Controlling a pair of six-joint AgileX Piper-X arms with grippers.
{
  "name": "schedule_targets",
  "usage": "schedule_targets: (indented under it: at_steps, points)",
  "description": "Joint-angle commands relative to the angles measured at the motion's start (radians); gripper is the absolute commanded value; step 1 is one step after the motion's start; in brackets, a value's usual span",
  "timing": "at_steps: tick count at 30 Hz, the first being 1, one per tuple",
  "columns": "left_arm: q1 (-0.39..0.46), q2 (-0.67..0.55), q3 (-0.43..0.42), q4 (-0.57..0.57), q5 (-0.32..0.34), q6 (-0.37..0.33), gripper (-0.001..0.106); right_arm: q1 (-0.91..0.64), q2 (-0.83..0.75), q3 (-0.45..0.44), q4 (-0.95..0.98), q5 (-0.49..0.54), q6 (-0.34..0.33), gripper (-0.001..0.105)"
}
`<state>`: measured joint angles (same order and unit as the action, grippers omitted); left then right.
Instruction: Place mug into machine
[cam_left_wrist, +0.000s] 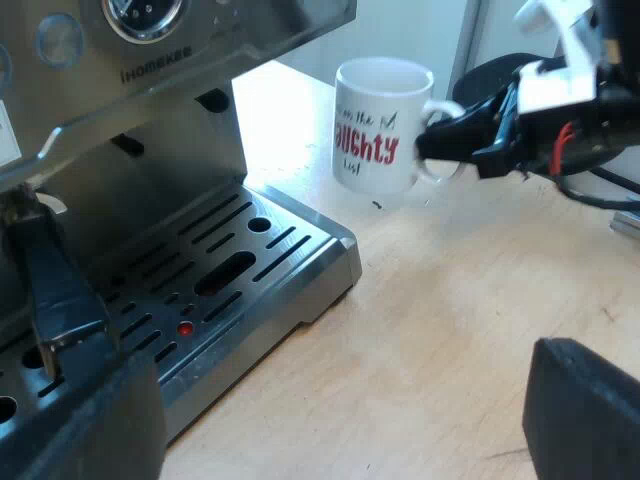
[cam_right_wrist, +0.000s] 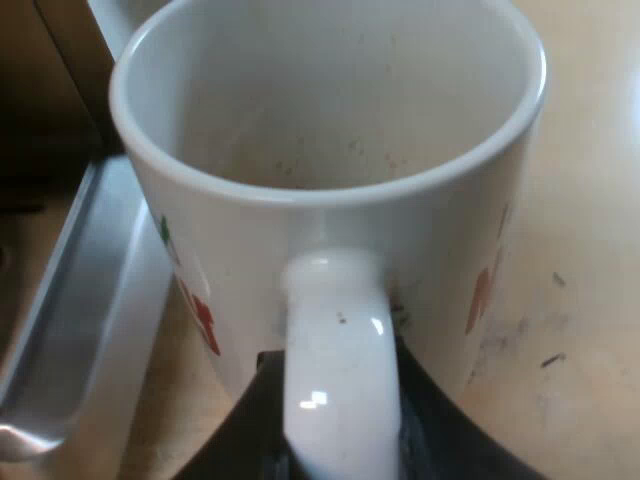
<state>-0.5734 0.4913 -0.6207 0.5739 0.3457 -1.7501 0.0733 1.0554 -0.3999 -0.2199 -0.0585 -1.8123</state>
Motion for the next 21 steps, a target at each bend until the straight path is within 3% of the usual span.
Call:
schedule_targets:
  at_steps: [1, 11, 21]
  points:
    - [-0.005, 0.000, -0.004, -0.013, 0.007, 0.004, 0.079, 0.002, -0.125, -0.010, 0.046, -0.005, -0.024, 0.000]
    - [-0.005, 0.000, -0.004, -0.013, 0.007, 0.004, 0.079, 0.002, -0.494, -0.020, 0.399, -0.037, -0.024, 0.000]
    - [-0.005, 0.000, -0.004, -0.013, 0.007, 0.004, 0.079, 0.002, -0.713, -0.141, 0.791, -0.141, -0.024, 0.000]
